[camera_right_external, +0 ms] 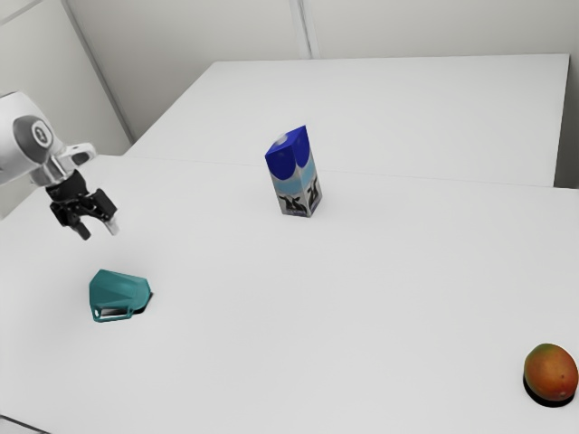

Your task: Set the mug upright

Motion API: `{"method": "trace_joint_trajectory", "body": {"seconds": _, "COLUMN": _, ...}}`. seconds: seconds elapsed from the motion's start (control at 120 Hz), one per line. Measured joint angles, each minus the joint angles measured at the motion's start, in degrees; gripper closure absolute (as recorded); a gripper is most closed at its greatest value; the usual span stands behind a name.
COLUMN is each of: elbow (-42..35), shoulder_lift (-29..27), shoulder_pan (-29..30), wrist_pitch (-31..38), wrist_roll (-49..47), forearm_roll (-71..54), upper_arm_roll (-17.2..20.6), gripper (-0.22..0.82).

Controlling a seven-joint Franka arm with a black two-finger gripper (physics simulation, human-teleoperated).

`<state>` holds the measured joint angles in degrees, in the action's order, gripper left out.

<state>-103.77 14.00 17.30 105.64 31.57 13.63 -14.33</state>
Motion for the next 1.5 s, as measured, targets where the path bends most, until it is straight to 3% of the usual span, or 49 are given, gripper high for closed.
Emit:
{"method": "trace_joint_trajectory", "body": {"seconds": 0.6, "elbow": 0.0, "shoulder_lift": 8.6, "shoulder_pan": 8.8, "wrist_pitch": -6.6, "wrist_roll": 11.4, "forearm_roll": 12.2, "upper_arm_roll": 0.8, "gripper": 0.00}}
{"method": "trace_joint_trajectory", "body": {"seconds": 1.05, "elbow": -1.5, "shoulder_lift": 9.8, "shoulder_pan": 11.0, "wrist_pitch": -7.9, "wrist_roll": 11.4, "forearm_roll": 18.5, "upper_arm_roll": 0.8, "gripper": 0.00}}
{"method": "trace_joint_trajectory", "body": {"seconds": 1.283, "elbow": -2.5, "shoulder_lift": 9.2, "shoulder_pan": 10.9, "wrist_pitch": -8.8, "wrist_roll": 10.6, "forearm_roll": 19.0, "upper_arm_roll": 0.7, "gripper": 0.12}}
{"method": "trace_joint_trajectory", "body": {"seconds": 1.5, "elbow": -3.6, "shoulder_lift": 8.2, "shoulder_pan": 11.0, "wrist_pitch": -10.3, "wrist_roll": 10.2, "forearm_roll": 20.4, "upper_arm_roll": 0.7, "gripper": 0.17}}
